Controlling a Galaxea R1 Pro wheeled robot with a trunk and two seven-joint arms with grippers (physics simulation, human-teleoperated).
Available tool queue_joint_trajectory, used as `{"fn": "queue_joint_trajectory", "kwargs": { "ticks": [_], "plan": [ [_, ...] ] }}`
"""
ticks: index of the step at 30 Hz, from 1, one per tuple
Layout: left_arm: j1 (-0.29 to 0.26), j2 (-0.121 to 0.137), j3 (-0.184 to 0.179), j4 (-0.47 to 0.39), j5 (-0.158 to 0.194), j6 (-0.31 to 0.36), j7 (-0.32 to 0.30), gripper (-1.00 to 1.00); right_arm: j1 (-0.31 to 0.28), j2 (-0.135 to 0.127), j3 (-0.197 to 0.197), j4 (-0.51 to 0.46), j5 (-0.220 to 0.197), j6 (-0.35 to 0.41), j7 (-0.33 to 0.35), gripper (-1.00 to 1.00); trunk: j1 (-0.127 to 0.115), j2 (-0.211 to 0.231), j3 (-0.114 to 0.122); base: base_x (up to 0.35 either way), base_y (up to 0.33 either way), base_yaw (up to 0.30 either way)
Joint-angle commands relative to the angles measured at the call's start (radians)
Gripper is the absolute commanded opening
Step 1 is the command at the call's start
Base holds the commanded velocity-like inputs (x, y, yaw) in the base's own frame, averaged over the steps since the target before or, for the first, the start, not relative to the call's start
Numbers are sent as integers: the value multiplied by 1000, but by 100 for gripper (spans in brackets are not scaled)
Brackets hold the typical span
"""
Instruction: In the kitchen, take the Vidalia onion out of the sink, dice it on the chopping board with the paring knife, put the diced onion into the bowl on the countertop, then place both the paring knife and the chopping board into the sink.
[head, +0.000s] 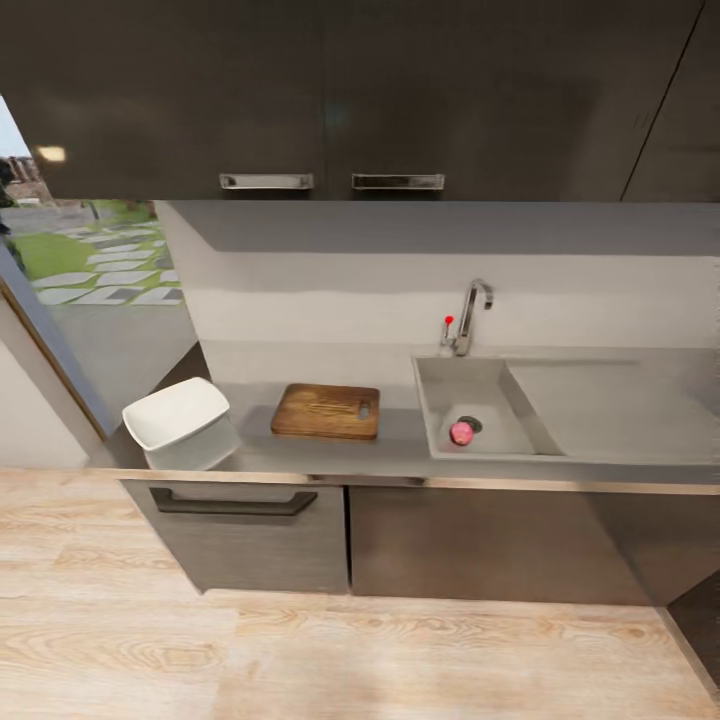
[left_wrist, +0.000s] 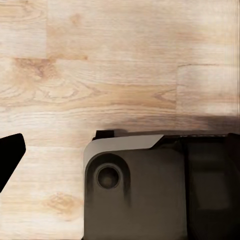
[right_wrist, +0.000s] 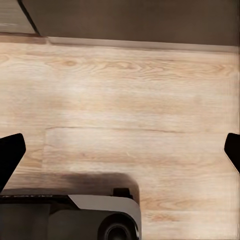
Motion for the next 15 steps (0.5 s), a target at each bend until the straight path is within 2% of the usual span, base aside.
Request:
{"fn": "queue_joint_trajectory", "kwargs": {
  "ticks": [1,8,15],
  "plan": [
    [0,0,0,-1,0,-2,0,100,0,0,1,0,2,-2,-4,100,0,-1,-1,0,-313,0],
    [0,0,0,0,0,-2,0,100,0,0,1,0,2,-1,-3,100,0,-1,-1,-5,-313,0],
    [0,0,0,1,0,-2,0,100,0,1,1,1,2,-1,-1,100,0,-1,-1,-71,-313,0]
  ]
}}
